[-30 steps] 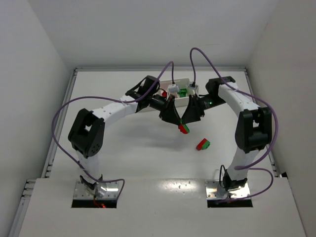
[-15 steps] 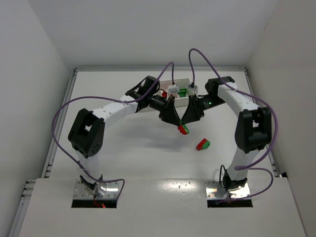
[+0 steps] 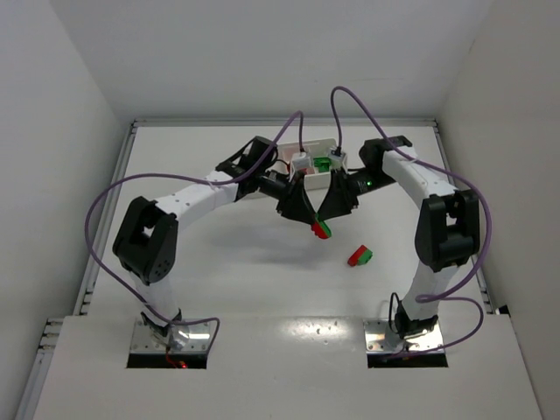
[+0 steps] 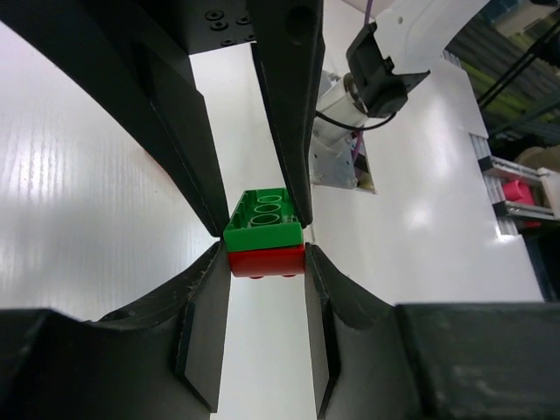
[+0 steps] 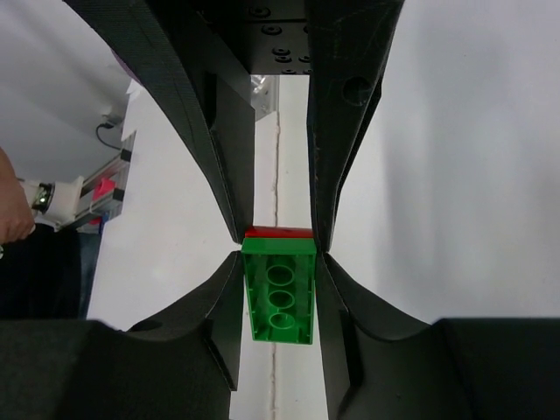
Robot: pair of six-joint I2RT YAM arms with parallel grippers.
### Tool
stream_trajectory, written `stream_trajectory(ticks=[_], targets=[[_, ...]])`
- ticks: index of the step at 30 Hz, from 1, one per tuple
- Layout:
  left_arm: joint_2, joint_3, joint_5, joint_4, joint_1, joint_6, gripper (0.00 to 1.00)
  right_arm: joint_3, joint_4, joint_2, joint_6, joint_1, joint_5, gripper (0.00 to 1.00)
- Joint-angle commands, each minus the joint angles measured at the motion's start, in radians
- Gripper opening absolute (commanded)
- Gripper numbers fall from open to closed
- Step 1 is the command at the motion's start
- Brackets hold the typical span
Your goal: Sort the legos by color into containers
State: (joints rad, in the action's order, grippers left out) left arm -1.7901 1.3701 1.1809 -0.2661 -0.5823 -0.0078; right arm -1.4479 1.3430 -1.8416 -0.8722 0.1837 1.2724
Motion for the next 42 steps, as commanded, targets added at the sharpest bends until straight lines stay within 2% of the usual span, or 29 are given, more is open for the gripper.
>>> stream_trajectory(ticks=[1,12,20,23,24,25,26,27,28,30,33,36,42], targets=[[0.061,-0.032,0.022,-0.143,0.036,0.13,0.0,-0.025,0.062,0.013,-0.025,-0.036,0.013,0.02],[0.052,-0.06,0.011,-0.26,0.045,0.235,0.0,-0.095,0.062,0.013,-0.025,-0.098,-0.005,0.02],[0.07,-0.069,-0.021,-0.271,0.076,0.267,0.0,-0.198,0.047,-0.033,-0.005,-0.153,0.014,0.02],[0.095,-0.059,-0.052,-0.271,0.098,0.276,0.0,-0.238,-0.066,-0.045,0.132,-0.164,0.015,0.02],[0.11,-0.045,-0.064,-0.271,0.11,0.276,0.0,-0.247,-0.206,-0.045,0.198,-0.164,-0.01,0.02],[0.123,-0.045,-0.075,-0.271,0.12,0.276,0.0,-0.229,-0.308,-0.03,0.38,-0.164,-0.037,0.02],[0.123,-0.022,-0.101,-0.271,0.121,0.276,0.0,-0.206,-0.423,-0.013,0.48,-0.153,-0.121,0.02],[0.133,-0.022,-0.11,-0.271,0.133,0.276,0.0,-0.137,-0.672,0.007,0.577,-0.144,-0.175,0.02],[0.133,-0.005,-0.11,-0.271,0.145,0.276,0.0,-0.103,-0.796,0.025,0.74,-0.144,-0.229,0.02],[0.143,0.023,-0.144,-0.271,0.159,0.267,0.0,-0.101,-0.963,0.024,0.826,-0.144,-0.332,0.02],[0.143,0.043,-0.153,-0.248,0.185,0.247,0.0,-0.254,-0.952,-0.112,0.906,-0.144,-0.404,0.02],[0.165,0.043,-0.182,-0.207,0.205,0.207,0.0,-0.293,-1.03,-0.166,0.953,-0.135,-0.488,0.02],[0.175,0.052,-0.25,-0.131,0.225,0.14,0.0,-0.39,-1.041,-0.275,0.954,-0.116,-0.582,0.02]])
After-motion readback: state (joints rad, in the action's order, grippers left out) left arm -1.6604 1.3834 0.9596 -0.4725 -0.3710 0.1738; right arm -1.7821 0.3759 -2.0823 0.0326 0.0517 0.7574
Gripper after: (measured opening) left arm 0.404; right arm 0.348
